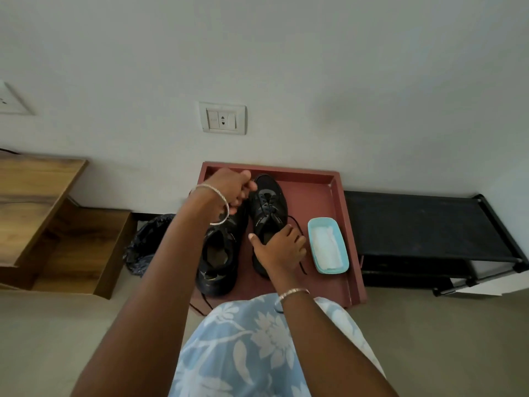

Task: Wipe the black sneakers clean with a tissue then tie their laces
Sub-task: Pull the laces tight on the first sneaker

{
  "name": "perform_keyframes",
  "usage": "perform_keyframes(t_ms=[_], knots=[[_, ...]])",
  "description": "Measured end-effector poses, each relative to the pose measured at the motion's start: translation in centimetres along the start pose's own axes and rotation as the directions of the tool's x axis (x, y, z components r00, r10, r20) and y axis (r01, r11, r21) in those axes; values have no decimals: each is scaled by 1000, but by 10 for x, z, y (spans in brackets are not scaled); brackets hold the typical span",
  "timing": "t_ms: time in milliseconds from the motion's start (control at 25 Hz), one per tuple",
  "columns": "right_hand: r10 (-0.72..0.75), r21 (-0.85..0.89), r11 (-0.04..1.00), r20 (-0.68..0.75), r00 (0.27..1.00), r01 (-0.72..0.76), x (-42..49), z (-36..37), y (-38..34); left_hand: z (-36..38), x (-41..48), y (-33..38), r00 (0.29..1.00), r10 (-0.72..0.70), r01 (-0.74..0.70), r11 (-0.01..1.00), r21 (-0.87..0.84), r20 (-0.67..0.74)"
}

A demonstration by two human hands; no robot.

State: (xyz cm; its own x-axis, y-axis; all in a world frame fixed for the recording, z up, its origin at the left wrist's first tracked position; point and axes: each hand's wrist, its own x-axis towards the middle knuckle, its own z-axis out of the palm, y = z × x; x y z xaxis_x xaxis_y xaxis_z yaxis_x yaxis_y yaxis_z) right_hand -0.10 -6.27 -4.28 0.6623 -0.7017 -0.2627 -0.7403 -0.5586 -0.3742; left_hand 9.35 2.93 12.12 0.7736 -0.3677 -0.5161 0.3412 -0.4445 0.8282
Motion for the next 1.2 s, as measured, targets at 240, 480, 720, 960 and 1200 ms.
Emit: perform_keyframes(t_ms=[240, 480, 720, 960, 1200], knots=[[9, -87, 996, -63, 998, -14, 10, 11, -4, -12, -36, 86, 897, 421, -435, 896, -89, -136], [2, -76, 997, -85, 996, -9, 18, 19, 0, -1, -46, 108, 872, 482, -489, 851, -190, -86], [82, -75, 994, -20, 996, -83, 9, 11, -3, -19, -77, 118, 827, 539, -557, 824, -106, -160], [32, 43, 998, 151, 988, -39, -7, -35, 7, -32, -114, 111, 833, 548, -553, 811, -194, -82], [-246, 750, 652, 77, 966, 107, -49, -189, -12, -32, -153, 102, 810, 584, -583, 793, -176, -47]])
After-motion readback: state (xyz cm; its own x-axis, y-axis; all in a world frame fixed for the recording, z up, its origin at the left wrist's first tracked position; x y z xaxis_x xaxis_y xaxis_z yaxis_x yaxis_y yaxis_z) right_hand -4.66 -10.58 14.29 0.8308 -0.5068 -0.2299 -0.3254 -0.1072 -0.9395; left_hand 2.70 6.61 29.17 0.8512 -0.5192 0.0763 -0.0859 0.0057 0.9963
